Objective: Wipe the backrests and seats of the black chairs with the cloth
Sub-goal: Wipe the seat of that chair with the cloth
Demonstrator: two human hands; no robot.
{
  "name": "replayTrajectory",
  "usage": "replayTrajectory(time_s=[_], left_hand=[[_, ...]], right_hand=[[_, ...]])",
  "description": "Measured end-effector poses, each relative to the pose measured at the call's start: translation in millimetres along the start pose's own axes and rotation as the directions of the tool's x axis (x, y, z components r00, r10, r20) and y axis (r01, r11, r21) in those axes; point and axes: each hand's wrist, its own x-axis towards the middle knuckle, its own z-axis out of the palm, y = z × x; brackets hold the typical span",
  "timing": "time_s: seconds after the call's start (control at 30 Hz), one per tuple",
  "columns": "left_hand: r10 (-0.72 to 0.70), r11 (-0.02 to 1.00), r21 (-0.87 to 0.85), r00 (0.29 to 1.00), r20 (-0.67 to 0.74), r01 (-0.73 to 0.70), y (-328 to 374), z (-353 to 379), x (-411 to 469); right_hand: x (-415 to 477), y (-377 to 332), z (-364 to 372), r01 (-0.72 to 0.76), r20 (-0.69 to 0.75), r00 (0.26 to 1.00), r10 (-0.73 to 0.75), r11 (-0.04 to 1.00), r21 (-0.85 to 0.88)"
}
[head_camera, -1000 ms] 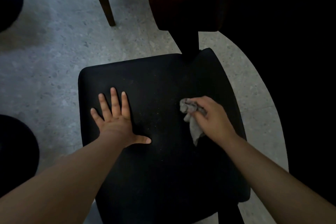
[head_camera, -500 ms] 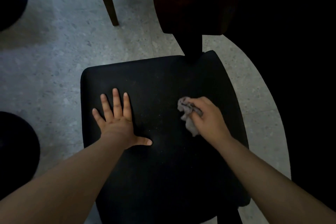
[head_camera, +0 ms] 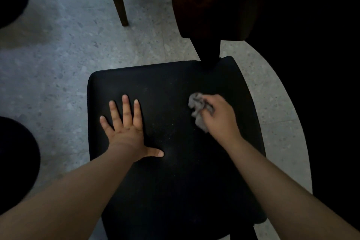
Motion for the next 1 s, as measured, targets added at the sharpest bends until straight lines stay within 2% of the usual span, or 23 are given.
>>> replayTrajectory(time_s=[0.03, 0.07, 0.2, 0.3, 0.4, 0.53, 0.57, 0.6, 0.7, 0.73, 0.83, 0.9, 1.0], left_hand=[[0.000, 1.000, 0.000, 1.000, -0.001, 0.000, 0, 0, 0], [0.000, 1.000, 0.002, 1.000, -0.001, 0.000, 0, 0, 0], [-0.001, 1.000, 0.007, 1.000, -0.002, 0.001, 0, 1, 1], [0.003, 1.000, 0.010, 1.000, -0.003, -0.003, 0, 1, 1], [0.001, 1.000, 0.011, 1.000, 0.002, -0.001, 0, 0, 1], [0.000, 1.000, 0.009, 1.000, 0.004, 0.000, 0, 1, 1], [0.001, 1.000, 0.010, 1.000, 0.004, -0.001, 0, 1, 1], [0.000, 1.000, 0.011, 1.000, 0.004, 0.000, 0, 1, 1], [-0.001, 1.000, 0.009, 1.000, 0.007, 0.001, -1, 0, 0], [0.000, 1.000, 0.011, 1.000, 0.008, 0.000, -1, 0, 1], [-0.001, 1.000, 0.016, 1.000, 0.013, 0.001, -1, 0, 1], [-0.002, 1.000, 0.014, 1.000, 0.014, 0.002, -1, 0, 1], [0.002, 1.000, 0.013, 1.000, 0.009, -0.002, 0, 1, 1]], right_hand=[[-4, 1, -5, 0.013, 0.052, 0.999, -0.015, 0.999, 0.036], [-1, 2, -12, 0.021, 0.034, 0.999, -0.023, 0.999, 0.047], [49, 10, -31, 0.015, -0.252, 0.967, -0.029, 0.998, -0.060], [78, 11, -18, -0.058, -0.284, 0.959, 0.026, 0.993, -0.104], [51, -1, 4, -0.057, -0.238, 0.971, 0.035, 0.995, -0.085], [1, -8, 11, 0.081, 0.082, 0.993, -0.081, 0.997, 0.001], [-3, -6, 7, 0.099, 0.087, 0.991, -0.101, 0.995, 0.023], [0, -6, 1, 0.110, 0.032, 0.993, -0.111, 0.993, 0.032], [36, -1, -18, 0.065, -0.234, 0.970, -0.067, 0.998, -0.017], [54, 2, -23, 0.023, -0.280, 0.959, -0.037, 0.998, -0.050], [90, 7, -19, -0.046, -0.263, 0.965, 0.010, 0.990, -0.132], [80, 1, -6, -0.090, -0.232, 0.970, 0.067, 0.992, -0.090], [37, -8, 6, 0.031, -0.081, 0.996, -0.033, 0.999, -0.030]])
